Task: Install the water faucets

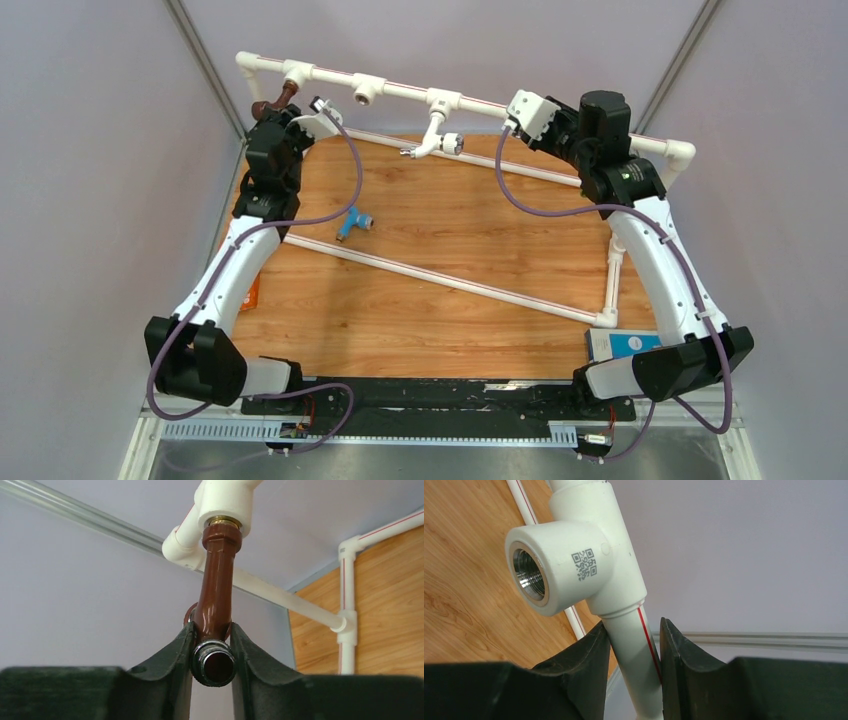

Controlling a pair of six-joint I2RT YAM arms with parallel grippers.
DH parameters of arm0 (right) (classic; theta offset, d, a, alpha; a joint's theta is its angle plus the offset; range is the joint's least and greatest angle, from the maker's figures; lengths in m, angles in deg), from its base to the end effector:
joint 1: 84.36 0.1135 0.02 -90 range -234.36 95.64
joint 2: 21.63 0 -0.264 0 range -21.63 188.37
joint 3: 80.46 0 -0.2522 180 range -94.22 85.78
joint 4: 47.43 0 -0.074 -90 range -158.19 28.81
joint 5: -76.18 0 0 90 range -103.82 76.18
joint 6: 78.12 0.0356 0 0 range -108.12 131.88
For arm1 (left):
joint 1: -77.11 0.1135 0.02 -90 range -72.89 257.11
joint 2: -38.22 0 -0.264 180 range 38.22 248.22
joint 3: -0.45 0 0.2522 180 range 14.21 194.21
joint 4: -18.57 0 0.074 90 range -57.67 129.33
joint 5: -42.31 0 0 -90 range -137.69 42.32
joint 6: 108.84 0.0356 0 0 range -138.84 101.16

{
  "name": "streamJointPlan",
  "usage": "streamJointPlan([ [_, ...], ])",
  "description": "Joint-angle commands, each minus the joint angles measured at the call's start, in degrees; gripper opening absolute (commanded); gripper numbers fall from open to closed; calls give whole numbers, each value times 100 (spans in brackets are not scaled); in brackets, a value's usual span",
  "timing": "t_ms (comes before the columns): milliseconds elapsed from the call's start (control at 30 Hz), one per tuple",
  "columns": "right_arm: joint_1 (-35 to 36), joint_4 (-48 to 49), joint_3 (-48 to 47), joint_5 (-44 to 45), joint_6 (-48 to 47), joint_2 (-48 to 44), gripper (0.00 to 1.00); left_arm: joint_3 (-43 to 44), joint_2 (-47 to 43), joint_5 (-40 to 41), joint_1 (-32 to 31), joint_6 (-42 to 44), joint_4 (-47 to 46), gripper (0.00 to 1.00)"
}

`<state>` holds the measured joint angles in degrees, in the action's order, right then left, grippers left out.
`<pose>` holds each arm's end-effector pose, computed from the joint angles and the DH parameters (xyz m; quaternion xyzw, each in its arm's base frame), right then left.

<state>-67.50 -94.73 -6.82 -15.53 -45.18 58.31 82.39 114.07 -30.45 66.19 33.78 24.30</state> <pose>0.2888 0.0886 0.4466 -0.5019 0.6529 -0.1834 0.5369 0.3105 -0.0492 0.3969 0.2766 0.6485 0.3483 0.6178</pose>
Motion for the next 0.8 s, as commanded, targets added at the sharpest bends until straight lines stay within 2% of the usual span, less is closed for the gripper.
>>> streamJointPlan([
  [0,221,-372,49,-602,907,267,0,-25,-413,-448,-323,683,390,45],
  [133,238,-364,84,-602,907,250,0,-7,-843,-922,-288,-503,259,68],
  [233,247,-364,101,-602,907,241,0,98,-1229,-1685,-131,-1856,407,77],
  [300,256,-364,93,-602,907,241,0,90,-1458,-2020,10,-2856,382,78],
  [400,300,-373,75,-593,916,276,0,-6,-1827,-2031,55,-4204,49,79],
  [433,300,-364,75,-593,916,276,0,-111,-1898,-1840,81,-5043,-161,79],
  [533,318,-364,84,-593,916,285,0,-270,-2240,-1286,116,-6384,-313,79],
  [567,326,-364,75,-593,916,294,0,-305,-2294,-718,134,-7161,-252,79],
  [633,318,-364,66,-593,916,294,0,-428,-2470,-75,212,-8313,-86,75],
  [767,344,-364,58,-602,916,285,0,-683,-2681,35,668,-10040,108,74],
])
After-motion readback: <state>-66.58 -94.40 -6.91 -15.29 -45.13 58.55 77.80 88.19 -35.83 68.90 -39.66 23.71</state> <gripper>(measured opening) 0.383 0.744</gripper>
